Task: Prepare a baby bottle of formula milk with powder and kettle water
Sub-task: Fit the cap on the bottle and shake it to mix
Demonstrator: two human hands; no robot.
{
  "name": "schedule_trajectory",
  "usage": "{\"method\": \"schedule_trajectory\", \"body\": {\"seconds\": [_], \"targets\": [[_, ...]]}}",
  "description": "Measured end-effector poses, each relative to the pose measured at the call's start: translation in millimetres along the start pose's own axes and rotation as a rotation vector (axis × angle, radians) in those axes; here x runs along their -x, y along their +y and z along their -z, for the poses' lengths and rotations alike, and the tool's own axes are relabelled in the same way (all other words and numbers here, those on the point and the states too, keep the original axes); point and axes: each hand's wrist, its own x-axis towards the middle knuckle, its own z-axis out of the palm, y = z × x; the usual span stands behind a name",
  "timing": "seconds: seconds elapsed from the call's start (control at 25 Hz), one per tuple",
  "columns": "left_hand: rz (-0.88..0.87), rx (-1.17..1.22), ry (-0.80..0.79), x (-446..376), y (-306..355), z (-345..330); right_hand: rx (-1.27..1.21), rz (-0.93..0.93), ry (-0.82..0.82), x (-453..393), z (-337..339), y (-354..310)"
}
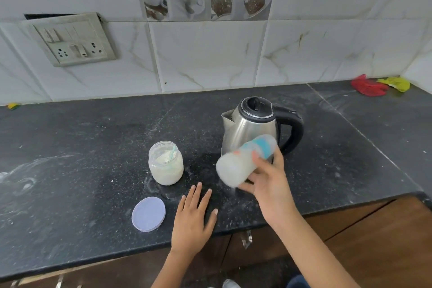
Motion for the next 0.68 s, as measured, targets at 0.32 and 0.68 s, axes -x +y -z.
{"method": "schedule_trajectory", "body": {"seconds": [0.32, 0.68], "targets": [[-0.008, 0.004, 0.007, -1, 1, 0, 0.021, 0.023, -0.021, -4, 1, -8], [-0.007, 0.004, 0.021, 0, 2, -2, 0.007, 0.042, -0.003, -8, -7, -9]]}}
